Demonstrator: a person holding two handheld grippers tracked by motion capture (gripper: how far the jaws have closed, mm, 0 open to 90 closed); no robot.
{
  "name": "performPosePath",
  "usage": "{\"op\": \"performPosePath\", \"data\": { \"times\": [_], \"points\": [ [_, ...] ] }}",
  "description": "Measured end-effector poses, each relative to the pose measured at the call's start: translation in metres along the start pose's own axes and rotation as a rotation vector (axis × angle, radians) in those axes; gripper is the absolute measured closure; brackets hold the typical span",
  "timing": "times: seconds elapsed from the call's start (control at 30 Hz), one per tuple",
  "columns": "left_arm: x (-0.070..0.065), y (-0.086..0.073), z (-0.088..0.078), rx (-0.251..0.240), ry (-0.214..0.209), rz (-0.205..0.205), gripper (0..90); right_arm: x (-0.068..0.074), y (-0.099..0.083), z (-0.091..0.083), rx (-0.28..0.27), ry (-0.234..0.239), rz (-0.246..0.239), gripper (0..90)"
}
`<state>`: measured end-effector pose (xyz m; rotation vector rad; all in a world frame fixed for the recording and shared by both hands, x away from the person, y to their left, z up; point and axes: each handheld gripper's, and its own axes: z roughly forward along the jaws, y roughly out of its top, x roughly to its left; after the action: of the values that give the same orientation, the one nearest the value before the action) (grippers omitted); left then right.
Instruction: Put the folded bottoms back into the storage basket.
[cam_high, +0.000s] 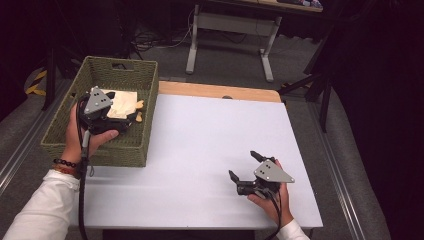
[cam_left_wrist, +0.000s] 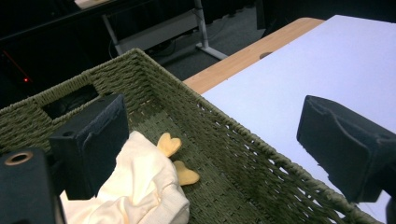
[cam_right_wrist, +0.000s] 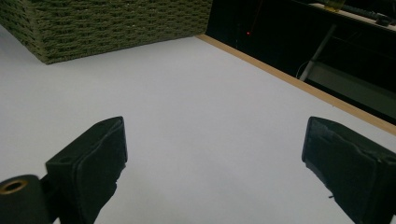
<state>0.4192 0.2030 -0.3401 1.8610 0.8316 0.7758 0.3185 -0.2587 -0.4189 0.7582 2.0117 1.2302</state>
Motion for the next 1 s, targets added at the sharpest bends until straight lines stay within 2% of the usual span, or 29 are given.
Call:
{"op": "performPosePath", "data": {
  "times": [0.77,1.0],
  "points": [
    [-0.034,0.000,-0.012,-0.059,-0.067,0.061,9.9,0.002,0.002,-0.001,-0.006,0.008,-0.003,7.7],
    [-0.044,-0.001,-0.014,-0.080,-0.101,0.064,9.6,0.003,0.002,-0.002,-0.010,0.008,-0.004,7.7]
  ]
}}
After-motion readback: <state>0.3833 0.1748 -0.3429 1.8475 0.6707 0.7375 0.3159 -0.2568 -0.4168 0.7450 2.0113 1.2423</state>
